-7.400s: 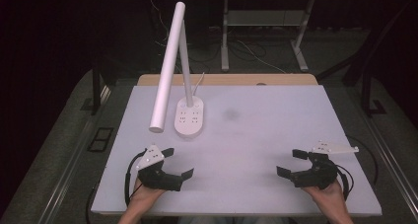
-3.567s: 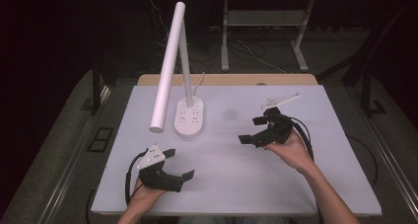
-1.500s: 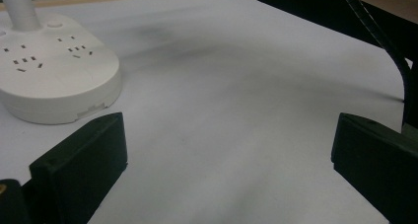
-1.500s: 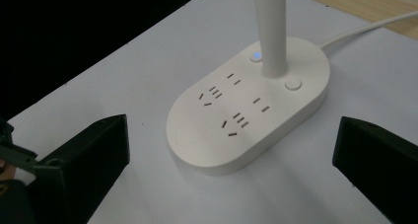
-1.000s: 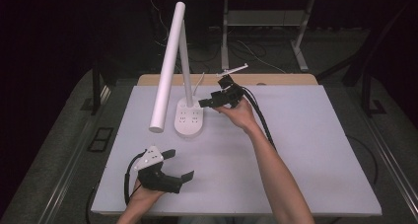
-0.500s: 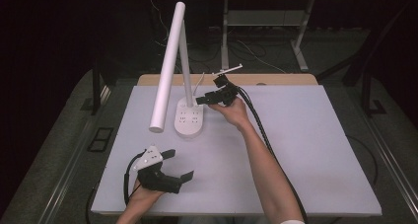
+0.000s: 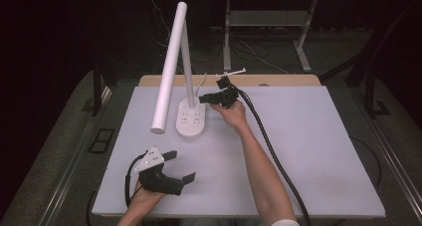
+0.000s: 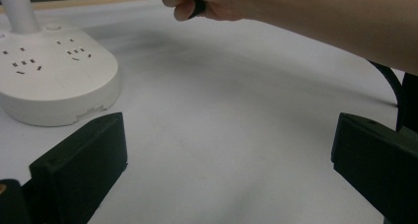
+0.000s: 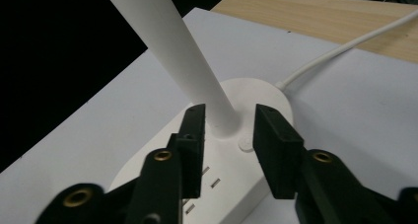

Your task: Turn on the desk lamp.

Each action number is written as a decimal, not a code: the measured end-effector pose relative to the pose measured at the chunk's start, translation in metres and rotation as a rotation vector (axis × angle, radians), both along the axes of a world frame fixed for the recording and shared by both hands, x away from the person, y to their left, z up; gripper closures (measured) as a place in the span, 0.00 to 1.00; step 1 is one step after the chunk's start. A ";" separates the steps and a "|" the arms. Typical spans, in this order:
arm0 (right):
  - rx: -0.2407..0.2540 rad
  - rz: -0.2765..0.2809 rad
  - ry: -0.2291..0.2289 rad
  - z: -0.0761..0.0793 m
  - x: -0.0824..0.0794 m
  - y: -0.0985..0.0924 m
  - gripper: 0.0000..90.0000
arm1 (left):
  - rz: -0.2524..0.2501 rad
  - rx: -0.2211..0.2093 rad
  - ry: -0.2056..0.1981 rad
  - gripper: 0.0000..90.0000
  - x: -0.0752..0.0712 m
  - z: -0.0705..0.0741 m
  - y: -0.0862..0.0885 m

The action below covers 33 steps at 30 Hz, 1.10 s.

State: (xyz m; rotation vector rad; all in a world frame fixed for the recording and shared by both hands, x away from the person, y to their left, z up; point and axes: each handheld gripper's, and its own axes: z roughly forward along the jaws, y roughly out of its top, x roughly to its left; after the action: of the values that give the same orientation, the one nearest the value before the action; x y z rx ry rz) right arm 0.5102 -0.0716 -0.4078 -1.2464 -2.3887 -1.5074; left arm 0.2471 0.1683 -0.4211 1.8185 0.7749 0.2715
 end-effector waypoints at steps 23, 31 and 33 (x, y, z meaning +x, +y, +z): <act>0.047 -0.057 0.052 -0.032 0.009 0.014 0.98 | -0.003 -0.003 -0.001 0.00 0.000 0.000 0.000; 0.061 -0.071 0.067 -0.040 0.011 0.013 0.99 | -0.004 -0.002 0.002 0.00 0.000 0.000 0.000; 0.050 -0.069 0.058 -0.039 0.010 0.014 0.99 | -0.005 -0.002 0.001 0.00 0.000 0.000 0.001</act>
State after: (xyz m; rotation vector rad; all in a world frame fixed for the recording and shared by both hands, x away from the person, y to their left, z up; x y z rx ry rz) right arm 0.5198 -0.0578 -0.4464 -1.3558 -2.2802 -1.5176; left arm 0.2475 0.1689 -0.4212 1.8190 0.7714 0.2667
